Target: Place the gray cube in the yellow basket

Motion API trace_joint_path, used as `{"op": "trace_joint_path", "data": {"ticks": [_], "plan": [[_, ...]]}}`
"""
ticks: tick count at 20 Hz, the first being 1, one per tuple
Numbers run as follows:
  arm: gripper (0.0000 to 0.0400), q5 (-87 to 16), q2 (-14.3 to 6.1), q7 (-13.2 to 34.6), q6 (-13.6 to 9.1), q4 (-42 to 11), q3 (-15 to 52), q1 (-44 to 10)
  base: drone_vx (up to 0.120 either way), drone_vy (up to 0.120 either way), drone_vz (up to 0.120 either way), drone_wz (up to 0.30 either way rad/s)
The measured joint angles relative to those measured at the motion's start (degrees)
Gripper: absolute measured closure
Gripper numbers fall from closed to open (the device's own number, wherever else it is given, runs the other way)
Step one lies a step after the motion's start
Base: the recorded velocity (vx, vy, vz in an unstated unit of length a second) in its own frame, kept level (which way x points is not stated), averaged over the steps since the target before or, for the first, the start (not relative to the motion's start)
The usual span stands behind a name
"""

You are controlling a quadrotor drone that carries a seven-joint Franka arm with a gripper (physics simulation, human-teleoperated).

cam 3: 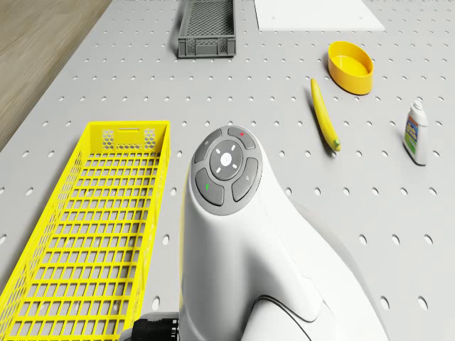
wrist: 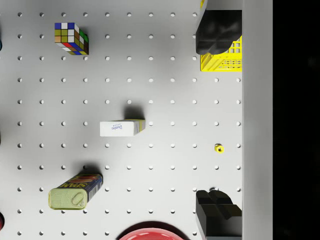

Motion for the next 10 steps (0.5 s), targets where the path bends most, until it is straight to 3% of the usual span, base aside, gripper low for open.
{"op": "trace_joint_path", "data": {"ticks": [10], "plan": [[0.0000, 0.9, -1.9, 0.5, 1.8, 0.1, 0.4, -0.5, 0.120, 0.000, 0.000, 0.000]]}}
